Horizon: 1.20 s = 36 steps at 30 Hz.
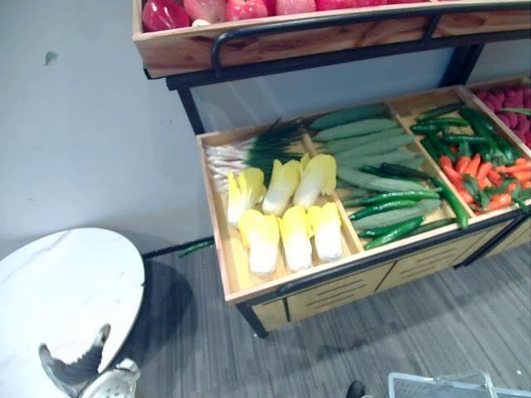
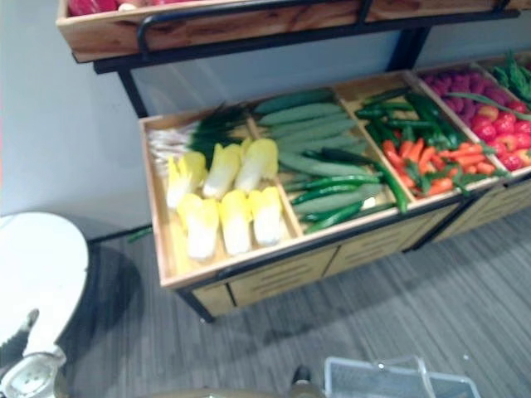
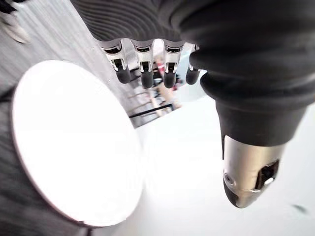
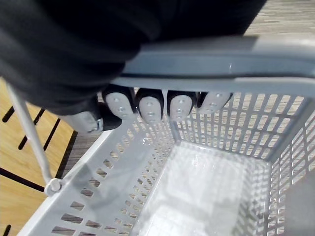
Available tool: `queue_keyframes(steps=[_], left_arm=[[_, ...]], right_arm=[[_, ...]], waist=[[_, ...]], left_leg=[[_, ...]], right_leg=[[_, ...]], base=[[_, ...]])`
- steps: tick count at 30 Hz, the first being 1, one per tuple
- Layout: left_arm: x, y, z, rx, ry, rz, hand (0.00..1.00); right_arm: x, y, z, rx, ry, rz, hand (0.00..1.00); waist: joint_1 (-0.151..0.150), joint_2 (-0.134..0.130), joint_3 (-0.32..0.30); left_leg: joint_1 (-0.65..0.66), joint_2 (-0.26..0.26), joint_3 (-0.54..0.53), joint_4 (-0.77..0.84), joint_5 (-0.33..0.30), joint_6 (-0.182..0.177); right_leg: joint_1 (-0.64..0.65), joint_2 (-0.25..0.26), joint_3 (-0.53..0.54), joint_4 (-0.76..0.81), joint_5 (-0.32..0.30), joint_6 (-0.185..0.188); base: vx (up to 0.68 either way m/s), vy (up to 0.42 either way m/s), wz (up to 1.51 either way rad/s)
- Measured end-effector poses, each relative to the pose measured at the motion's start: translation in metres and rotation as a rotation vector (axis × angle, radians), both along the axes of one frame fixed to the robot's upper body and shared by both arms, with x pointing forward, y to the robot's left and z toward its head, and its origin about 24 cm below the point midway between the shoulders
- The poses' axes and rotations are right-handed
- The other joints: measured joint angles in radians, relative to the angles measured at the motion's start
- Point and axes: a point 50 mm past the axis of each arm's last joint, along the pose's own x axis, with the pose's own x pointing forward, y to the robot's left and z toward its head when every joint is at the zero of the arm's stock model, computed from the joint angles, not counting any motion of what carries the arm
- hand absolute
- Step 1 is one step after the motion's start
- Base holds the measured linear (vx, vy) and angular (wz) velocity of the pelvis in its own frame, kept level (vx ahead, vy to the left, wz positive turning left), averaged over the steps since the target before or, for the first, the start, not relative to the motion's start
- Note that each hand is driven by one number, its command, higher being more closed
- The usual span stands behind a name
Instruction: Pick vegetable in the basket
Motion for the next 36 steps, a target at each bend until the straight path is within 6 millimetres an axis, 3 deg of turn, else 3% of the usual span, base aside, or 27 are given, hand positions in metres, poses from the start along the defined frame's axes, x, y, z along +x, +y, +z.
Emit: queue_keyframes(steps=[2,6,13,20,30,36], left_arm=[[0.010,-0.008,0.017,0.076,-0.033,-0.046,0.00],[0.023,-0.019,0.027,0.136,-0.039,-0.124,0.00],[0.044,-0.038,0.028,0.119,-0.065,-0.231,0.00],[0.075,-0.070,0.024,0.072,-0.081,-0.417,0.00],[0.095,-0.087,0.026,0.072,-0.091,-0.511,0.00],[0.098,-0.087,0.024,0.083,-0.067,-0.535,0.00]], right_arm=[[0.001,0.002,-0.001,0.004,-0.005,0.000,1.00],[0.004,0.002,-0.001,0.005,-0.012,0.003,1.00],[0.017,0.005,-0.001,0.006,-0.028,0.051,1.00],[0.027,0.011,-0.002,0.012,-0.019,0.133,1.00],[0.038,0.017,-0.002,0.010,-0.025,0.212,1.00],[0.040,0.018,-0.002,0.006,-0.028,0.222,1.00]], waist=[[0.000,-0.005,-0.010],[-0.002,-0.010,-0.012],[-0.009,-0.019,-0.017],[-0.043,-0.022,-0.019],[-0.055,-0.019,-0.026],[-0.055,-0.021,-0.025]], left_leg=[[0.002,-0.002,-0.001,0.000,-0.001,0.002],[0.008,-0.001,0.000,0.000,-0.001,0.002],[0.027,0.012,0.054,0.007,-0.014,-0.003],[0.036,0.015,0.087,0.014,-0.026,-0.006],[0.053,0.014,0.143,0.021,-0.054,-0.008],[0.067,0.013,0.167,0.031,-0.070,-0.007]], right_leg=[[0.003,-0.002,0.000,0.000,0.000,0.000],[0.005,-0.002,0.001,0.008,0.000,0.000],[-0.008,0.017,0.053,0.010,0.000,-0.001],[-0.013,0.027,0.083,-0.003,0.001,0.000],[-0.029,0.037,0.140,-0.009,0.010,-0.005],[-0.028,0.039,0.167,-0.010,0.011,-0.004]], base=[[0.01,0.004,0.02],[0.00,-0.001,-0.01],[0.00,-0.013,-0.22],[0.03,-0.007,-0.15],[0.05,0.000,-0.18],[0.01,-0.007,-0.13]])
